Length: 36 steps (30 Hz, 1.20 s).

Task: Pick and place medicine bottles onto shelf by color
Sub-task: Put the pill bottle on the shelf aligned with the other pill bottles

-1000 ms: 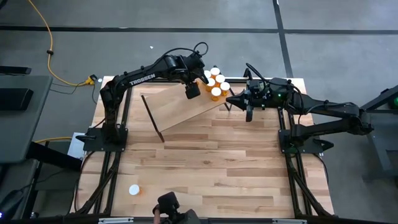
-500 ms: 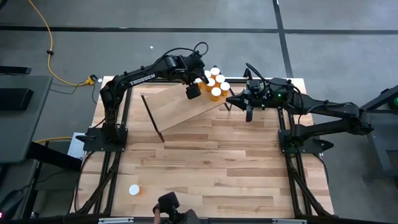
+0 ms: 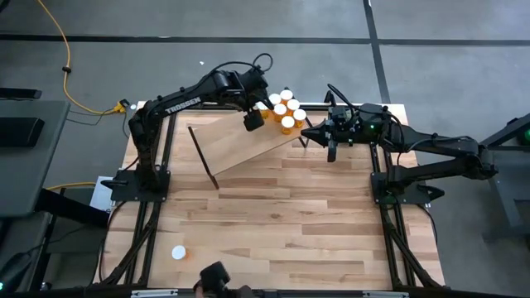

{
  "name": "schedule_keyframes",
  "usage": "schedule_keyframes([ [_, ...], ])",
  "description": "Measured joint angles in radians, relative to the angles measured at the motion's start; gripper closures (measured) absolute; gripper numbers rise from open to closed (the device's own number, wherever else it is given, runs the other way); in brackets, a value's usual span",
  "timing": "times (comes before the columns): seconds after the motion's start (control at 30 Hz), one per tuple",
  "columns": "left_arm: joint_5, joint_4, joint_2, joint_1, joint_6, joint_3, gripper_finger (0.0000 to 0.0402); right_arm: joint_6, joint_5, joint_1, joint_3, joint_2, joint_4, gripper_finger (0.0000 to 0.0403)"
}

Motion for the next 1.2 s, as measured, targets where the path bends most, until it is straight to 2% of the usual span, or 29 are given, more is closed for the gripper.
schedule_keyframes([
  [0.1, 0.049, -0.063, -0.036, 0.000, -0.103, 0.004, 0.0135, 0.001, 0.000, 0.000, 0.000, 0.000, 0.000, 0.0403],
  [0.17, 0.121, -0.088, -0.063, -0.003, -0.186, 0.002, 0.0135, 0.000, 0.000, 0.000, 0.000, 0.000, -0.001, 0.0403],
  [0.23, 0.181, -0.060, -0.118, -0.019, -0.239, -0.035, 0.0135, 0.000, 0.000, 0.000, 0.000, 0.000, -0.001, 0.0403],
  [0.3, 0.191, 0.040, -0.215, -0.057, -0.285, -0.119, 0.0135, 0.000, 0.000, 0.000, 0.000, 0.000, -0.001, 0.0403],
  [0.4, 0.170, 0.269, -0.406, -0.142, -0.361, -0.336, 0.0135, 0.000, 0.000, 0.000, 0.000, 0.000, -0.001, 0.0403],
  [0.53, 0.111, 0.631, -0.691, -0.290, -0.477, -0.707, 0.0135, -0.001, 0.000, 0.000, 0.000, 0.000, -0.001, 0.0403],
  [0.67, -0.023, 0.920, -0.912, -0.451, -0.584, -1.021, 0.0135, -0.008, -0.003, 0.000, 0.000, 0.000, -0.001, 0.0403],
  [0.77, -0.149, 1.073, -1.013, -0.563, -0.606, -1.174, 0.0135, -0.018, -0.015, 0.000, 0.000, 0.000, 0.000, 0.0403],
  [0.87, -0.255, 1.146, -1.074, -0.652, -0.602, -1.251, 0.0135, -0.024, -0.025, 0.000, 0.000, 0.000, 0.000, 0.0403],
  [0.97, -0.302, 1.146, -1.093, -0.707, -0.525, -1.267, 0.0135, -0.024, -0.035, 0.000, 0.000, 0.000, 0.013, 0.0403],
  [1.2, -0.265, 1.187, -1.109, -0.724, -0.318, -1.266, 0.0135, -0.025, -0.053, 0.000, 0.000, 0.000, 0.098, 0.0403],
])
